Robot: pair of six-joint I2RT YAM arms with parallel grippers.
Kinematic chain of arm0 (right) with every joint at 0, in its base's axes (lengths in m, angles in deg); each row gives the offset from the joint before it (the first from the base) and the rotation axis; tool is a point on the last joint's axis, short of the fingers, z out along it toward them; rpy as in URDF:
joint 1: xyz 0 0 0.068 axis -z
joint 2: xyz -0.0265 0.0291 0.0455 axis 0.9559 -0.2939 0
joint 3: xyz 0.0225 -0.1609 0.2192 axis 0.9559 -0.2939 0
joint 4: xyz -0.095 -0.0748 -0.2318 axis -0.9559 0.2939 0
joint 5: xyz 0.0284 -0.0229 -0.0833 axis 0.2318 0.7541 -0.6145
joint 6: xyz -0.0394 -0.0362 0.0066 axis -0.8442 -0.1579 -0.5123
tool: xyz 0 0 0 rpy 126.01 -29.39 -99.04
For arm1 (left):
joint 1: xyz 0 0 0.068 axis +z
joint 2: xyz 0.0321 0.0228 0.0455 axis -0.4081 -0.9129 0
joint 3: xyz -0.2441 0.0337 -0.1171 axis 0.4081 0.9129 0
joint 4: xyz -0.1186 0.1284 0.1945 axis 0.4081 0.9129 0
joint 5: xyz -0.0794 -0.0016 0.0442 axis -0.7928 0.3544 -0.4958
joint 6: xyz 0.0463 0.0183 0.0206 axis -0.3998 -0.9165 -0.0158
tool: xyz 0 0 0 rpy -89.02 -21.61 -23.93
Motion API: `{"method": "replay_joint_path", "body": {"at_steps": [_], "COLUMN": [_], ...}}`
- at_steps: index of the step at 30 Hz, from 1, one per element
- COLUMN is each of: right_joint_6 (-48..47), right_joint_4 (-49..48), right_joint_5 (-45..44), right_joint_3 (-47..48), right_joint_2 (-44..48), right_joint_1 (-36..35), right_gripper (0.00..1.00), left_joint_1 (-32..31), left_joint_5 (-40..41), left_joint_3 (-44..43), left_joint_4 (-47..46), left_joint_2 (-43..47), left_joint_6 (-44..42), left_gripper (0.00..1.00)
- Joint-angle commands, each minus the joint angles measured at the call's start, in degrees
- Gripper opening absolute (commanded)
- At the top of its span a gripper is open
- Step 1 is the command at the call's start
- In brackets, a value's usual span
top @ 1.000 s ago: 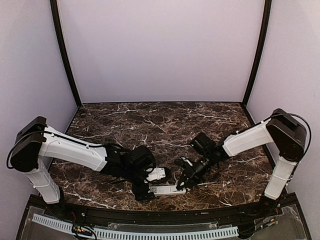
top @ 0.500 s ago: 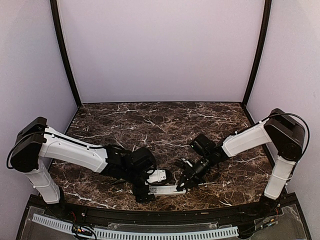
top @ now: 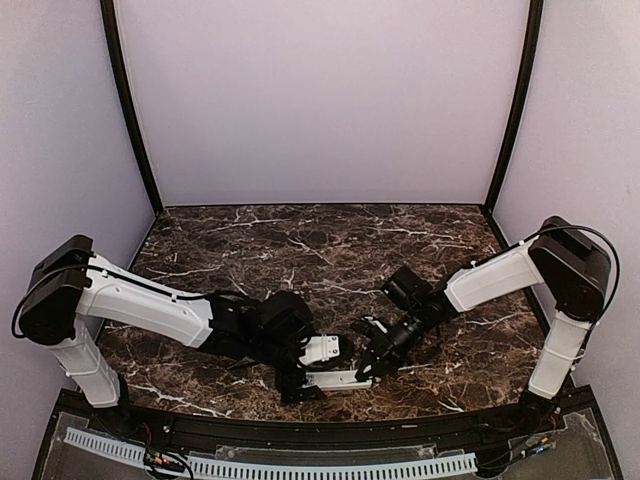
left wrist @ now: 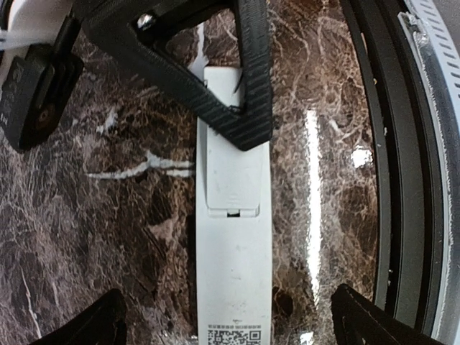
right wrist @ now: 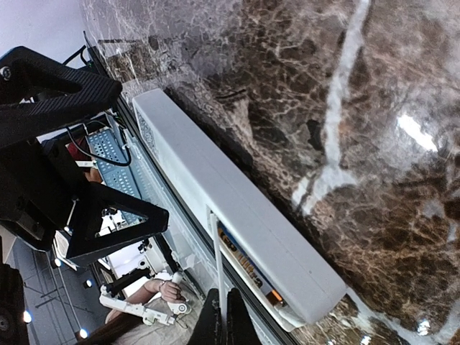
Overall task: Load the batteries into the remote control
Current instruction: Place the battery cover on the remote control without the battery cover.
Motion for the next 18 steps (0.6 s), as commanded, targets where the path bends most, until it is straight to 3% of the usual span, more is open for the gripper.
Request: {"method": "replay_joint_path", "body": {"at_steps": [1,18], "right_joint_6": [-1.5,-4.6], "right_joint_4": [5.0,5.0], "right_joint_5": [-3.5,-2.4], "right_joint_3": [-0.2,1.1], "right_joint_2": [0.8,-3.4], "right_joint_1": [1.0,1.3], "right_gripper": [0.0,0.0], "left_joint_1": [-0.4,-1.1], "left_joint_5": [-3.2,-6.3], "left_joint_3": [2.5,-1.6], "left_joint_4": [-10.2,-15.4], "left_joint_2": [1.0,-7.3], "left_joint_6": [-3.1,-6.7], "left_gripper": [0.99,0.99]}}
